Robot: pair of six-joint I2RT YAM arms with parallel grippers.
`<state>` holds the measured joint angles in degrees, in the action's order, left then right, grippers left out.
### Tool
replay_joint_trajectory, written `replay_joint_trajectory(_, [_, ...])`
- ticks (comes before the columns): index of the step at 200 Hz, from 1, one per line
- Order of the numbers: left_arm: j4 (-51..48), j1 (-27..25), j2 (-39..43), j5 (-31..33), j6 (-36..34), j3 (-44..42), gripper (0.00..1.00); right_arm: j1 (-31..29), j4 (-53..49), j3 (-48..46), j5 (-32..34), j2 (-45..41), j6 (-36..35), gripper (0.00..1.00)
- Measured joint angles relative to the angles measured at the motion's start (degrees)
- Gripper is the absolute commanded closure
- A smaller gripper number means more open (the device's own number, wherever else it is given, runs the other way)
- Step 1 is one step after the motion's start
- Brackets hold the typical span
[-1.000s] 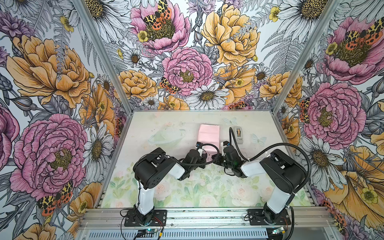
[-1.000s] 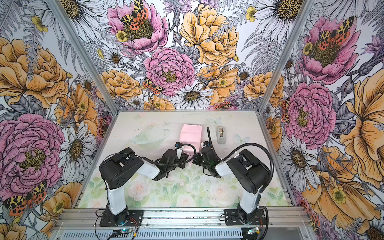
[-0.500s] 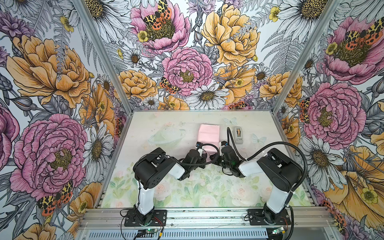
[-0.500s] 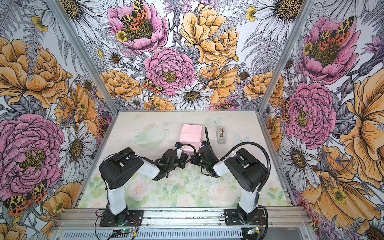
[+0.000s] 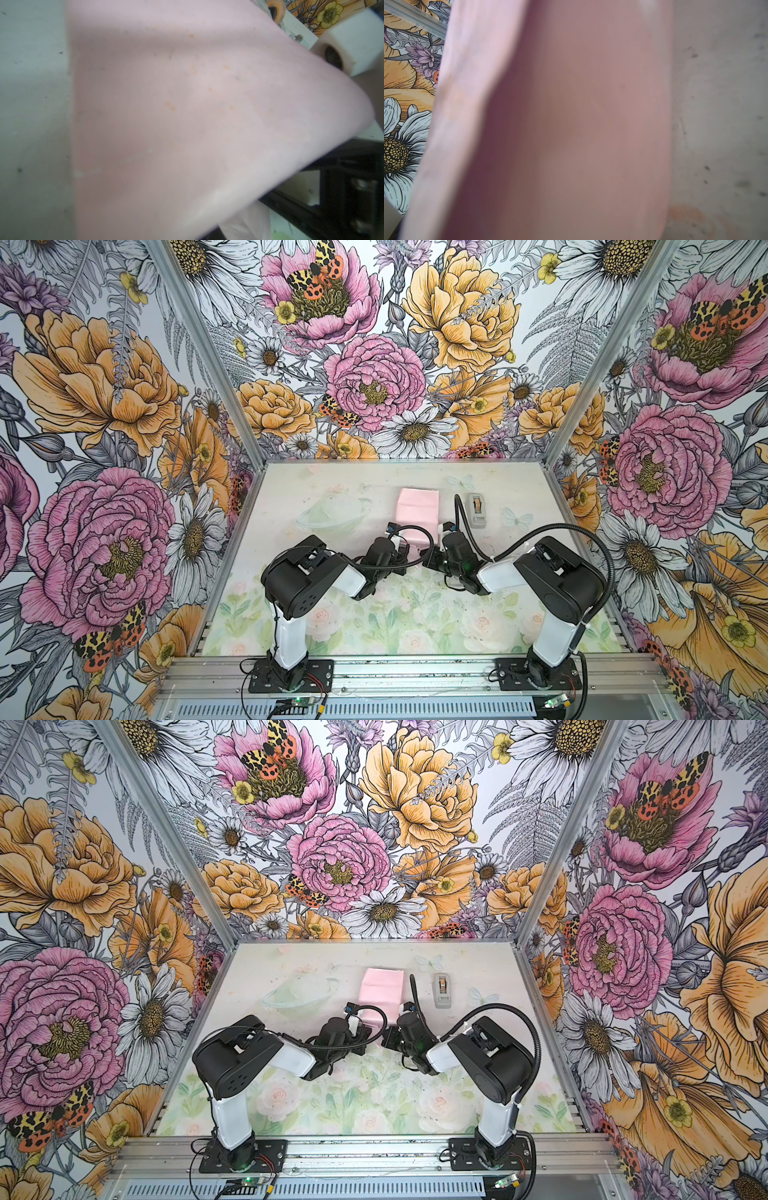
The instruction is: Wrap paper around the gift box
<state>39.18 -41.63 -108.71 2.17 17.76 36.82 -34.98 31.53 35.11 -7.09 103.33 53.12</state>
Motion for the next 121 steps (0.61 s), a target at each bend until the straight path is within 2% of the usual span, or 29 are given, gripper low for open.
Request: replay_joint_trajectory(121, [-1.7,-1.0,0.7,1.1,-0.2,0.3,0.84,0.0,0.0,0.0,0.0,0.0,0.0,1.0])
